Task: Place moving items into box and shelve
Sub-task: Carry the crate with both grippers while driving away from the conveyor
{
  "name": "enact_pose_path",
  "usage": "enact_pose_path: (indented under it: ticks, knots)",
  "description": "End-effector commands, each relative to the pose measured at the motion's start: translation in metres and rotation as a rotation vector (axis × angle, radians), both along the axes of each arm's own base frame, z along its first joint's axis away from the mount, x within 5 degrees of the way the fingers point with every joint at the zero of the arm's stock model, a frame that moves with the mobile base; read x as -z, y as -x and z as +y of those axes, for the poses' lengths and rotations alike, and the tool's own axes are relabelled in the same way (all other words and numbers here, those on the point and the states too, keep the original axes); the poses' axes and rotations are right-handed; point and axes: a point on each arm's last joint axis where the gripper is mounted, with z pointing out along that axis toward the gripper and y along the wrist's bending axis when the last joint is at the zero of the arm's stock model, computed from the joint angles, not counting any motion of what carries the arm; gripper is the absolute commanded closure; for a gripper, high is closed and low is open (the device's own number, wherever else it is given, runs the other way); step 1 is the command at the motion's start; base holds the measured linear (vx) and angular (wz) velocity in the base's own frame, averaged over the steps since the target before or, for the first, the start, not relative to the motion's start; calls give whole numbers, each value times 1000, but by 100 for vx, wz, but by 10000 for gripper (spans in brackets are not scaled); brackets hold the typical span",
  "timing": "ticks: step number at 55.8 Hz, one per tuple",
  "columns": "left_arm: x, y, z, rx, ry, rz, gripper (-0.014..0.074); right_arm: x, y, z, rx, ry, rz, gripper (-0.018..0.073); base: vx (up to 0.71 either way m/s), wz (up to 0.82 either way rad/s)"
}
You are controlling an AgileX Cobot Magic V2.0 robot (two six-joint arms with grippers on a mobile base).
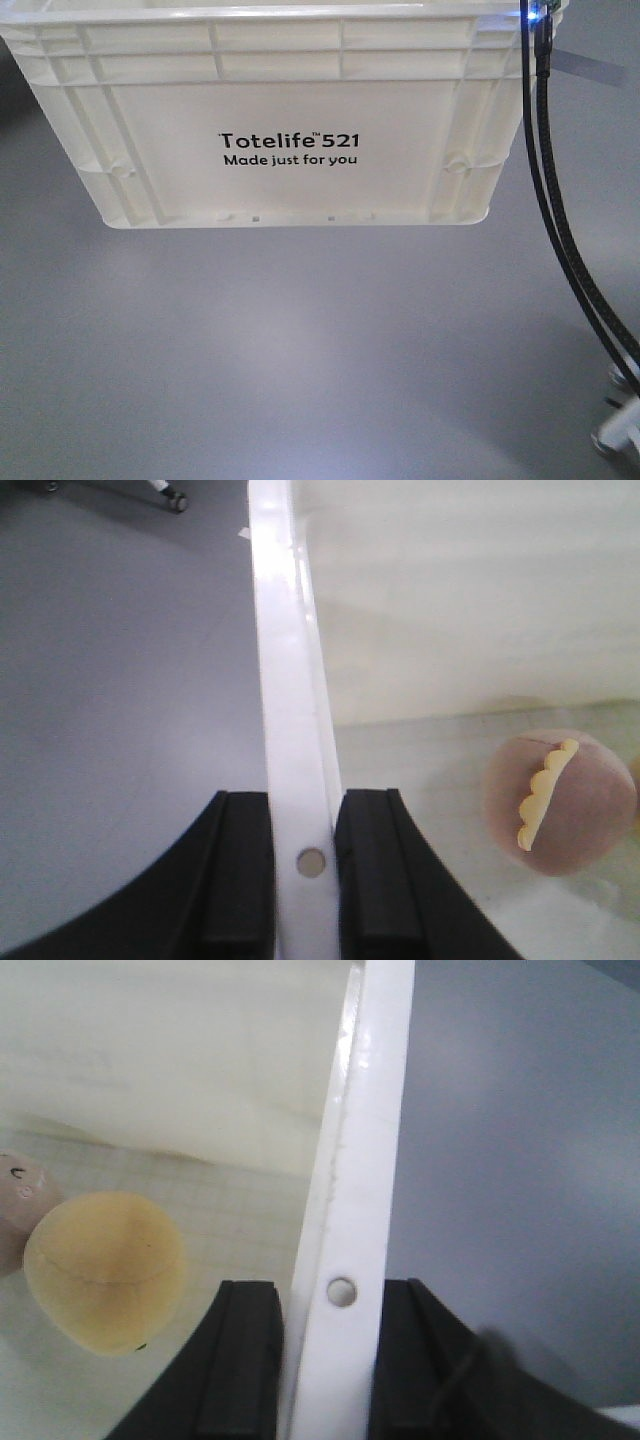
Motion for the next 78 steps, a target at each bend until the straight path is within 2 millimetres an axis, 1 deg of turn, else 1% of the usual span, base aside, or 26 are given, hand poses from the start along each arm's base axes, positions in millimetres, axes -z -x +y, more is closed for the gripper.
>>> enact_pose_path:
  ticks: [1, 44, 78]
  knots:
    - [-47, 19, 19, -61, -64, -257, 597, -48, 20, -27, 61, 100, -239, 564, 18, 69]
    - [-46, 19, 19, -61, -65, -250, 597, -47, 20, -27, 64, 104, -236, 564, 20, 75]
    - [-46, 19, 19, -61, -65, -250, 597, -47, 20, -27, 64, 104, -236, 564, 21, 66]
